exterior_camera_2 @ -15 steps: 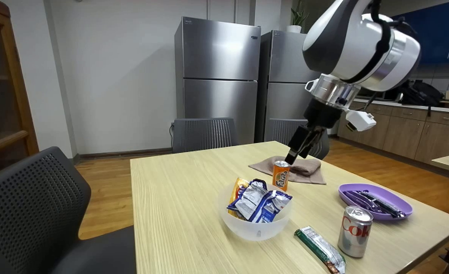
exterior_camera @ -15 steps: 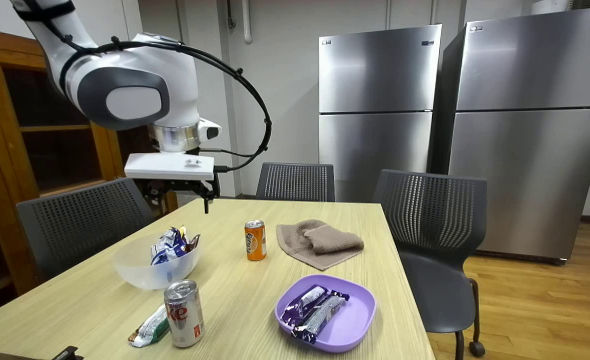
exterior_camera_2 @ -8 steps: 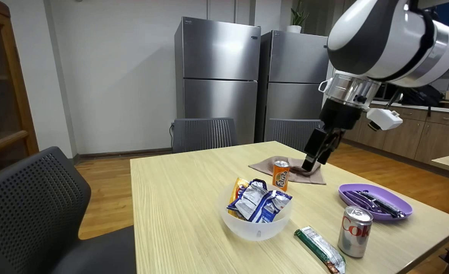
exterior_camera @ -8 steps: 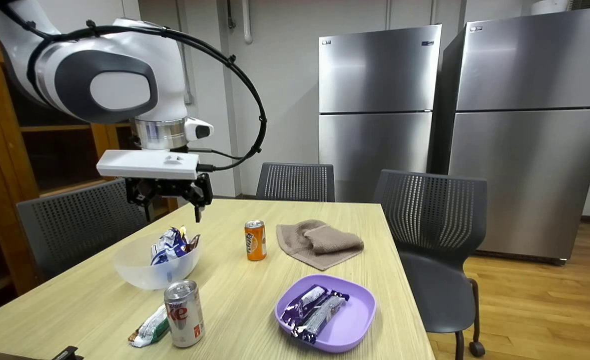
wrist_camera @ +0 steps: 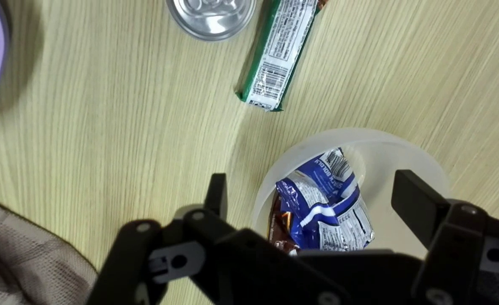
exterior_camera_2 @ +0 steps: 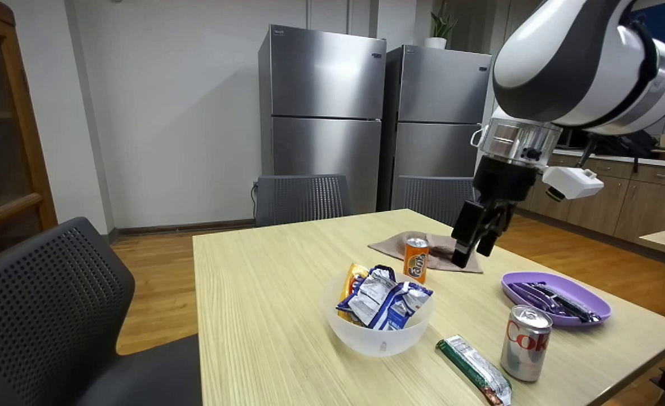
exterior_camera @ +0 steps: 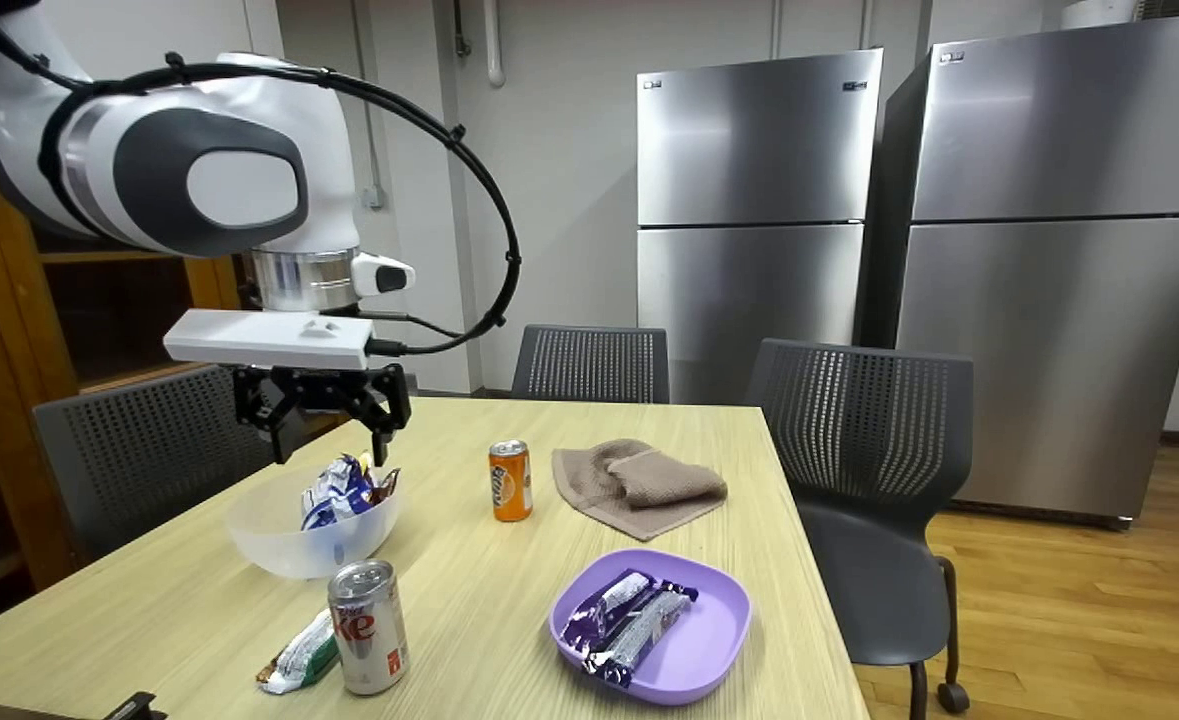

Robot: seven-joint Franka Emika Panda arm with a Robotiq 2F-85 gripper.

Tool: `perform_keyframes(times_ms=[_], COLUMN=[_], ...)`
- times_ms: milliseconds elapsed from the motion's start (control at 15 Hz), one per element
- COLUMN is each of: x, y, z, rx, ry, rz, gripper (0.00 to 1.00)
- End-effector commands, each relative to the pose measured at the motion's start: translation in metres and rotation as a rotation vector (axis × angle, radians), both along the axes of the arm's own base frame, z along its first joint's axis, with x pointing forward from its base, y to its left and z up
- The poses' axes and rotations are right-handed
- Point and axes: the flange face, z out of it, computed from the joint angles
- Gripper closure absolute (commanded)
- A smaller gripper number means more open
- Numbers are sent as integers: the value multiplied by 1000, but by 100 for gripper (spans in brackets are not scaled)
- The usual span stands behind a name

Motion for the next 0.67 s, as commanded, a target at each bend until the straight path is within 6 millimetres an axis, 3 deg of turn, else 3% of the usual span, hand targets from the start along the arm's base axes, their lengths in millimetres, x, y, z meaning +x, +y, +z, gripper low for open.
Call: perform_keyframes(times_ms=[0, 333, 600], x=[-4, -3, -4], y=[7, 10, 5], z=[-15, -39, -40], rx=[-11, -12, -12], ry=[52, 50, 57], rz=[-42, -92, -80], gripper=[0, 0, 0])
